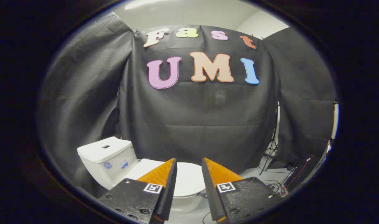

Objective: Open the toilet lid.

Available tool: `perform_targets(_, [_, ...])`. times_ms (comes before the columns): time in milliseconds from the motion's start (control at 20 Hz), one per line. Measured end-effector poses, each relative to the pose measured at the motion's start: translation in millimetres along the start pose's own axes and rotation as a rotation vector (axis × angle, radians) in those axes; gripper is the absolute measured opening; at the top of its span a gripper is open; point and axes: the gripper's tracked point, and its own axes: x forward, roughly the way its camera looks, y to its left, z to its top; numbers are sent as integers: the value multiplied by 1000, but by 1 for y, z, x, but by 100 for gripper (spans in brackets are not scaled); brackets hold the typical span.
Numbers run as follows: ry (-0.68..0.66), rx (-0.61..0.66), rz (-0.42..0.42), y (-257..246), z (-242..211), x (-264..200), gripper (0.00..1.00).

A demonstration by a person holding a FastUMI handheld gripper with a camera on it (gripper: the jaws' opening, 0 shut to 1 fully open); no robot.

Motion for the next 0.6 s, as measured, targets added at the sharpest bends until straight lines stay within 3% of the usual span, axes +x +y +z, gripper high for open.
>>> perform_targets(150, [-20, 21, 9, 0, 2, 2, 74])
perform_targets(300, [-16, 37, -74, -16, 1, 5, 74])
perform_targets(400, [-2, 36, -178, -34, -1, 3, 49])
perform_targets(550, [18, 51, -104, -16, -4, 7, 13])
perform_targets(600, [20, 52, -116, -21, -6, 9, 0])
